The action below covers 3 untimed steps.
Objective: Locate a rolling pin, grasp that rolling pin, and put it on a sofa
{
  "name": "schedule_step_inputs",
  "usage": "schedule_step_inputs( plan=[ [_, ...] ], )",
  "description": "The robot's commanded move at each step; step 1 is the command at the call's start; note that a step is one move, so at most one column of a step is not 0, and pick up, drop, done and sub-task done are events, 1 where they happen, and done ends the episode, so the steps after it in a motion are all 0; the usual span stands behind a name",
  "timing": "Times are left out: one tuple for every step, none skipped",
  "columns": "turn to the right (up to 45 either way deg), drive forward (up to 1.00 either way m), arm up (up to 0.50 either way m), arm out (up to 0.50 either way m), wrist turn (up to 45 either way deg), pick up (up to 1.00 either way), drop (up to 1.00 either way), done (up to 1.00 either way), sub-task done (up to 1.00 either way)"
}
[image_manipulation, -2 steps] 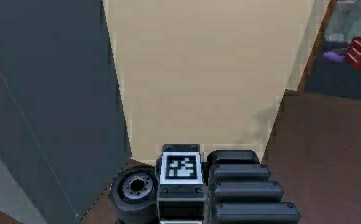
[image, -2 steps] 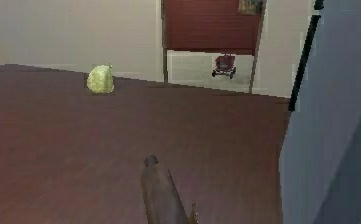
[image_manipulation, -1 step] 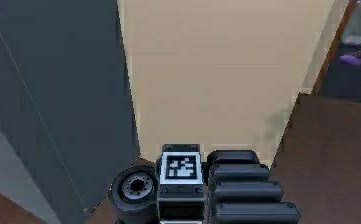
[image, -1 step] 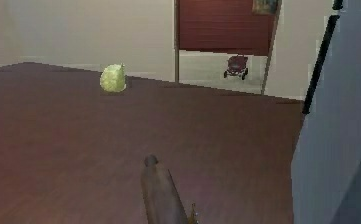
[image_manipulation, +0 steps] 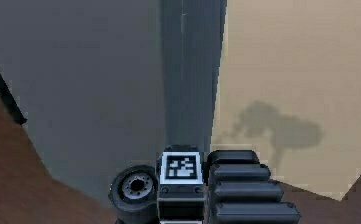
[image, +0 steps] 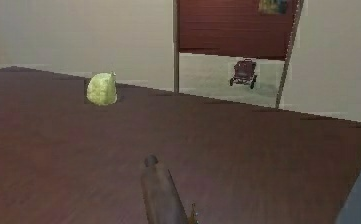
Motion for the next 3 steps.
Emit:
schedule_step_inputs(
  plan=[
    [6.0,0.0,0.0,0.0,0.0,0.0,0.0,0.0,0.0],
    [0.0,1.0,0.0,0.0,0.0,0.0,0.0,0.0,0.0],
    [0.0,1.0,0.0,0.0,0.0,0.0,0.0,0.0,0.0]
  ],
)
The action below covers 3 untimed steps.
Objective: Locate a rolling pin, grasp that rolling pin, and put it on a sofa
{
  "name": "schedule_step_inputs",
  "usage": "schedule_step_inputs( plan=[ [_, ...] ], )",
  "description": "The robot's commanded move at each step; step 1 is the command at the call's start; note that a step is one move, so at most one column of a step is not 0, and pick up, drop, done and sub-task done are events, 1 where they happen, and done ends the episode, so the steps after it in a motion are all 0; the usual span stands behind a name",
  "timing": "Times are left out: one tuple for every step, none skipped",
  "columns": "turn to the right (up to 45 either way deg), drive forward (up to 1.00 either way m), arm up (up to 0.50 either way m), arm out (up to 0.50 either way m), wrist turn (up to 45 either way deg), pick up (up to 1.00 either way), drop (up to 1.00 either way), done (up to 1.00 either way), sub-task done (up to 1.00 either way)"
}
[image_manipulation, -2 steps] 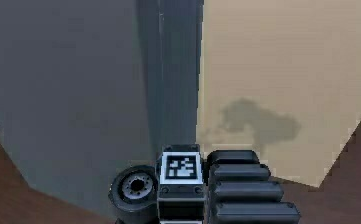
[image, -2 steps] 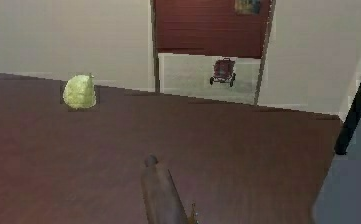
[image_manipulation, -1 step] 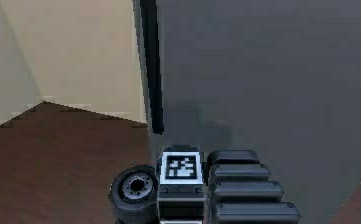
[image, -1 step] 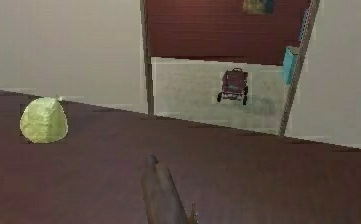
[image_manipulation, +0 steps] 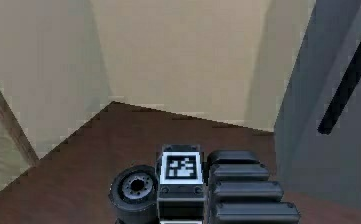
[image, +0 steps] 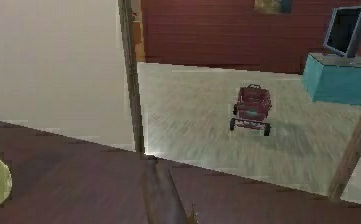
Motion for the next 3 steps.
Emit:
schedule_step_inputs(
  plan=[
    [0.0,1.0,0.0,0.0,0.0,0.0,0.0,0.0,0.0],
    [0.0,1.0,0.0,0.0,0.0,0.0,0.0,0.0,0.0],
    [45.0,0.0,0.0,0.0,0.0,0.0,0.0,0.0,0.0]
  ],
)
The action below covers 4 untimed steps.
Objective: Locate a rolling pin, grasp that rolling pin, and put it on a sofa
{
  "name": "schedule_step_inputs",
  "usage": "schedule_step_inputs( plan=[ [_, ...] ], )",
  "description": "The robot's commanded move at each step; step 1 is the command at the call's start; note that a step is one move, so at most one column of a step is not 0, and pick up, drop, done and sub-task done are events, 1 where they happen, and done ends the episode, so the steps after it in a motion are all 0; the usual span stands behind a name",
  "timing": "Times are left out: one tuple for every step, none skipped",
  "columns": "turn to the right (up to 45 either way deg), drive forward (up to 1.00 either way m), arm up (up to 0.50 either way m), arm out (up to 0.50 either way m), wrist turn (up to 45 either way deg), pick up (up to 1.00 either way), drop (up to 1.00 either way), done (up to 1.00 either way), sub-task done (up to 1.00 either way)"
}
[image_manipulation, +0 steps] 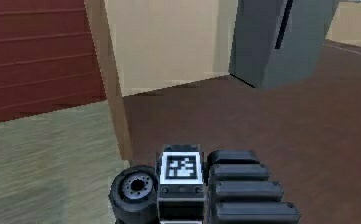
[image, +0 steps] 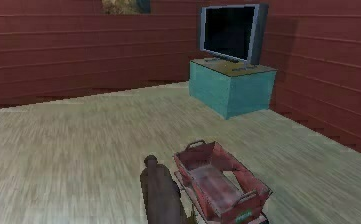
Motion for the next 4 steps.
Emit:
schedule_step_inputs(
  plan=[
    [6.0,0.0,0.0,0.0,0.0,0.0,0.0,0.0,0.0],
    [0.0,0.05,0.0,0.0,0.0,0.0,0.0,0.0,0.0],
    [-45.0,0.0,0.0,0.0,0.0,0.0,0.0,0.0,0.0],
    [-18.0,0.0,0.0,0.0,0.0,0.0,0.0,0.0,0.0]
  ],
)
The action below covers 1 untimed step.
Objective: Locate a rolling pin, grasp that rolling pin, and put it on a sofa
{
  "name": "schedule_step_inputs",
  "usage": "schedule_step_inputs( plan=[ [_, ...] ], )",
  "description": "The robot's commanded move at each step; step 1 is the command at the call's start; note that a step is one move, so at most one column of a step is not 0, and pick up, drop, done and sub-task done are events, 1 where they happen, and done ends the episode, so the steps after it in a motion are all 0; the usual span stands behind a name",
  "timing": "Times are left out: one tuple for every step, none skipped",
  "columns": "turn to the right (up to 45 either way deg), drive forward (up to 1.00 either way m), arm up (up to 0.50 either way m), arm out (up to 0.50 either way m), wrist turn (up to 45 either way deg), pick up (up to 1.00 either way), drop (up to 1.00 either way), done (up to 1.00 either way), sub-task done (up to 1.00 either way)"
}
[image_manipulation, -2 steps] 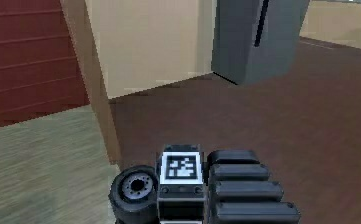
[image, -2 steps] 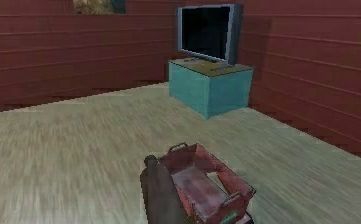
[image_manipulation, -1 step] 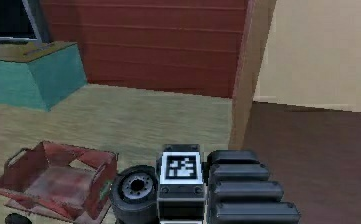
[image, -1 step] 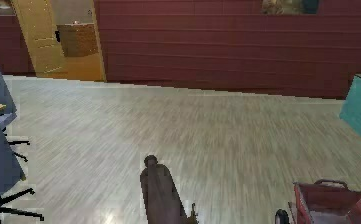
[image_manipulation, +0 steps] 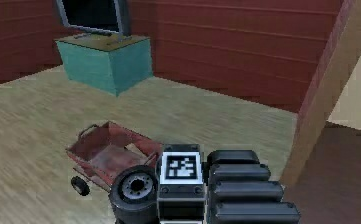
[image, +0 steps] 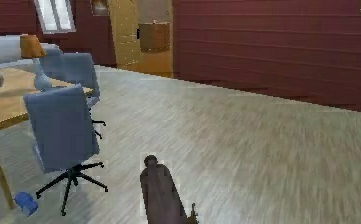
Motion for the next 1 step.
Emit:
schedule_step_inputs(
  plan=[
    [0.0,1.0,0.0,0.0,0.0,0.0,0.0,0.0,0.0]
  ],
)
